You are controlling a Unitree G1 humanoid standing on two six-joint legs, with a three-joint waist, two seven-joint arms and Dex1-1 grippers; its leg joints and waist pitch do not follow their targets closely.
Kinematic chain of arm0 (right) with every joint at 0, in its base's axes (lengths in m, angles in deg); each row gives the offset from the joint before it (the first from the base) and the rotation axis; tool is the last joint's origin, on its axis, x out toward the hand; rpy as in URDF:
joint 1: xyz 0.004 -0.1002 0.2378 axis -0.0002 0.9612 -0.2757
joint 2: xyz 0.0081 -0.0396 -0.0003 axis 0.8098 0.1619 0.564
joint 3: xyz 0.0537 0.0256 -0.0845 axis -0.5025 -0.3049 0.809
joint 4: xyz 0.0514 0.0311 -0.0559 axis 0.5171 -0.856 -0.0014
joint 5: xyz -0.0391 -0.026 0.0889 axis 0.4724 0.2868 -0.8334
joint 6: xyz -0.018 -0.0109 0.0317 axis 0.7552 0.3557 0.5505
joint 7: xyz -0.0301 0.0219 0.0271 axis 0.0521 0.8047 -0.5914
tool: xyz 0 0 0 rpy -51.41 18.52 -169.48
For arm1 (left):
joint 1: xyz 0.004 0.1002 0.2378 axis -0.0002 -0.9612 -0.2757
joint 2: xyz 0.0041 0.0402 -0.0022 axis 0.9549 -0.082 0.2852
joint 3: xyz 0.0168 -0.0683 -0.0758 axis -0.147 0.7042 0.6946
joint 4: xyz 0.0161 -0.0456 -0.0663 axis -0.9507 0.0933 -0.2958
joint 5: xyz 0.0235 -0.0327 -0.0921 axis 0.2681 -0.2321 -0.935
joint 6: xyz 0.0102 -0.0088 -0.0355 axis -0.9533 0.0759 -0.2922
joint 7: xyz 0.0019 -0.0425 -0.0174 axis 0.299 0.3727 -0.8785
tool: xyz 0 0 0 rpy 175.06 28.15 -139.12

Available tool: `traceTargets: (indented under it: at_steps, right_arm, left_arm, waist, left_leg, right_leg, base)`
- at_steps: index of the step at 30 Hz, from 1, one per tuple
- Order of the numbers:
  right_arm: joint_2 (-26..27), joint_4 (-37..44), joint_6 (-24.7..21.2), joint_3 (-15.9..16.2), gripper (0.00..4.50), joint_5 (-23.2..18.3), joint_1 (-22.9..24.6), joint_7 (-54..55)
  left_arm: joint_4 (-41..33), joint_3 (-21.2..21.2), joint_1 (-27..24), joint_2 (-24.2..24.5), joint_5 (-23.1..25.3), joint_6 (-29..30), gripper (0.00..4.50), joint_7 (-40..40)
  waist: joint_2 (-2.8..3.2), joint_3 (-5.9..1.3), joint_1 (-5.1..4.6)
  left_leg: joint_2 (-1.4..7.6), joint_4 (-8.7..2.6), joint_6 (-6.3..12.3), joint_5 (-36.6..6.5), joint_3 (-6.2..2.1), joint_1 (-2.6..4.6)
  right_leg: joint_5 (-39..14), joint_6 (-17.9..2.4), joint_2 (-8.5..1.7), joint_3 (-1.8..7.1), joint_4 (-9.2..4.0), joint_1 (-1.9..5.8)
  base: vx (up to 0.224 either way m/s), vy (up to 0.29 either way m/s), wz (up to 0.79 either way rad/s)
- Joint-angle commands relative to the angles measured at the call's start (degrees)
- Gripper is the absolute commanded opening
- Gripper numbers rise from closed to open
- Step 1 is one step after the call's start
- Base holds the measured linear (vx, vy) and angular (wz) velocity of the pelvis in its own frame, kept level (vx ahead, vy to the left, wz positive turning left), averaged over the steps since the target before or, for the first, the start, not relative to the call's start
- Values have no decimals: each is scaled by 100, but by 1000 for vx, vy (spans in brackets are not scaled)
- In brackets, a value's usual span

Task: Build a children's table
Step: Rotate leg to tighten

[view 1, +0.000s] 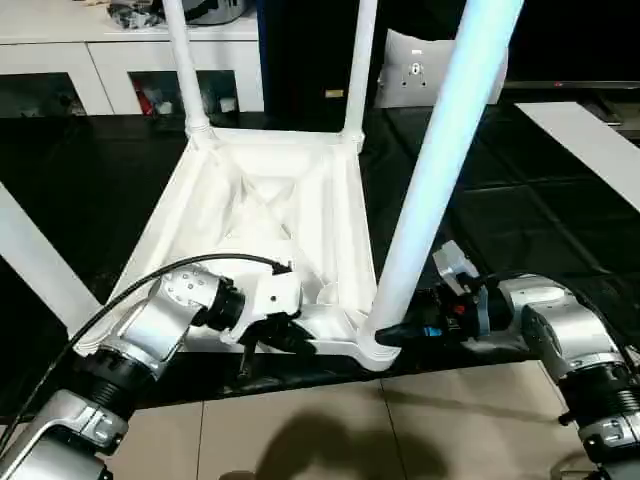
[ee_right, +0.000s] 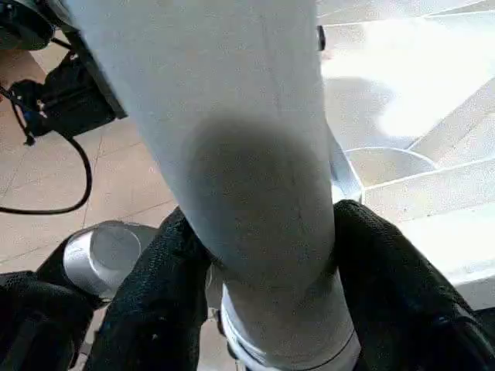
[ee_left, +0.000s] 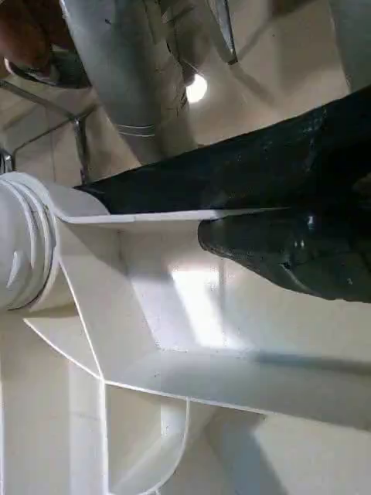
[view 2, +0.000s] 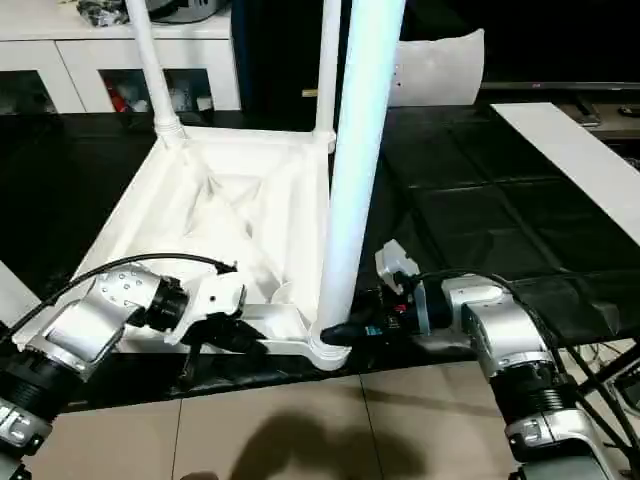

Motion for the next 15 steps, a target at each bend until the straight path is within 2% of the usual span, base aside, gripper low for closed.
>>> traceTargets:
  at_steps: [1,5,8,10,11,13,14,15]
  right_arm:
    - [-25,80,-115,93,210,-111,-39,-237]
    - [106,356,-445,98,207,-255,100,-65]
    - [440,580,-725,59,206,-139,217,779]
    - [583,565,-773,34,206,-31,214,1155]
    - [883,478,-938,-98,206,114,144,1914]
    - [1158,404,-1093,-253,204,215,71,2590]
    - [1397,331,-1193,-405,204,261,-1,3127]
    - [1615,289,-1275,-545,203,283,-65,3582]
  left_arm:
    - [-60,-65,148,-66,-17,-104,0,-38]
    - [-69,124,185,-285,-25,416,0,453]
    - [-163,363,245,-645,-47,998,0,1163]
    - [-140,447,292,-789,5,1147,0,1489]
    - [-107,548,369,-1021,61,1385,0,1915]
    - [-94,647,426,-1220,60,1596,0,2215]
    - [-73,722,482,-1394,54,1768,0,2450]
    - [-56,790,531,-1540,53,1912,0,2643]
  waist:
    - [-38,-445,-48]
    - [-63,-427,-45]
    - [-66,-405,-34]
    - [-91,-393,-107]
    - [-83,-392,-133]
    - [-62,-366,-234]
    - [-70,-369,-342]
    - [-28,-387,-441]
  left_leg:
    - [-27,-396,334,-1063,126,-5]
    - [-36,-391,329,-1089,135,5]
    - [-41,-387,289,-1174,143,53]
    - [-94,-376,191,-1296,122,10]
    - [-100,-371,174,-1319,120,14]
    - [-139,-334,115,-1488,110,33]
    - [-158,-309,106,-1615,91,-2]
    - [-145,-309,107,-1678,68,-12]
  right_leg:
    - [-2670,-573,-256,263,-426,371]
    - [-2820,-520,-251,255,-451,359]
    - [-3036,-443,-259,253,-502,316]
    - [-3426,-188,-254,166,-562,353]
    - [-3476,-137,-250,157,-577,347]
    - [-3755,35,-234,69,-667,312]
    - [-3885,191,-226,-14,-715,343]
    - [-3828,246,-229,-48,-738,367]
  base:
    - [0,0,0]
    - [0,0,0]
    - [0,0,0]
    - [0,0,0]
    - [0,0,0]
    - [0,0,0]
    - [0,0,0]
    - [0,0,0]
